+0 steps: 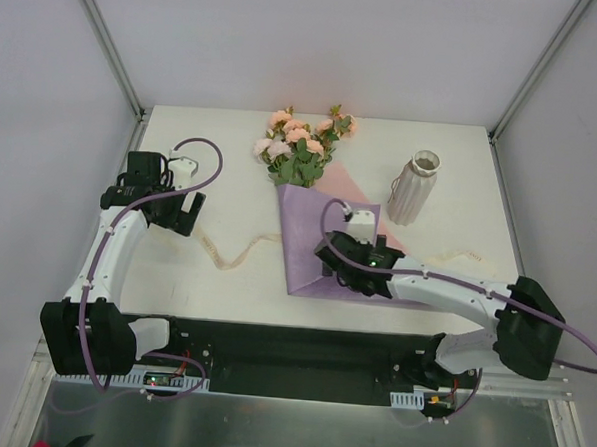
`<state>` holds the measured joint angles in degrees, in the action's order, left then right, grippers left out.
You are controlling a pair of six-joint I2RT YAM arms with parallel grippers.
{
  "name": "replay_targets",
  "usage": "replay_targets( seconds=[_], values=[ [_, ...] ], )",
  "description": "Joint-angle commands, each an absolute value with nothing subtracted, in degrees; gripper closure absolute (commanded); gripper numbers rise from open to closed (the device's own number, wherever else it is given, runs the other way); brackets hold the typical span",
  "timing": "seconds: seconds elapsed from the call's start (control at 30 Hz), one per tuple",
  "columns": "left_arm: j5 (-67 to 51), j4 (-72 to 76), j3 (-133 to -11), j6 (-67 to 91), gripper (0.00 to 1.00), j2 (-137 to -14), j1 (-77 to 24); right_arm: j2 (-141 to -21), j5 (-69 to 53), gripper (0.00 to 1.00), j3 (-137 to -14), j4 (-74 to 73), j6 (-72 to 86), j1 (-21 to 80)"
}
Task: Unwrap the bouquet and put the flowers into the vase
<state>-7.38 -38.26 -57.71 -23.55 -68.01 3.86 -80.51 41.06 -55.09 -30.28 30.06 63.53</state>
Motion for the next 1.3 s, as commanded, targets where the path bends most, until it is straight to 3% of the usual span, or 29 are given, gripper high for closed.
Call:
replay_targets(
  seconds=[0.0, 0.33, 0.83, 1.03, 1.13, 1.27],
  values=[
    [-8.9, -39.0, -59.5, -24.8, 0.01, -67.1, 4.4, -71.3, 29.8, 0.09, -44.0, -25.9, 41.5, 54.3],
    [-8.4, -39.0, -59.5, -25.0, 0.01, -67.4, 4.4, -67.1, 16.5, 0.14, -36.7, -4.7, 32.8, 40.5],
    [-8.2, -39.4, -59.2, -24.5, 0.01, -67.7, 4.5, -75.1, 17.5, 0.28, -39.3, 4.8, 21.4, 34.4],
    [-7.6, -39.8, -59.6, -24.5, 0.01, -67.5, 4.4, -77.3, 15.6, 0.45, -41.7, 6.9, 19.4, 34.4],
    [-7.5, -40.4, -60.6, -24.3, 0.01, -66.7, 4.4, -76.6, 14.3, 0.59, -42.5, 6.7, 18.5, 34.3],
    [-8.2, -42.4, -64.1, -22.7, 0.01, -66.0, 4.4, -74.8, 12.2, 0.91, -44.4, 6.2, 18.4, 34.5]
  ],
)
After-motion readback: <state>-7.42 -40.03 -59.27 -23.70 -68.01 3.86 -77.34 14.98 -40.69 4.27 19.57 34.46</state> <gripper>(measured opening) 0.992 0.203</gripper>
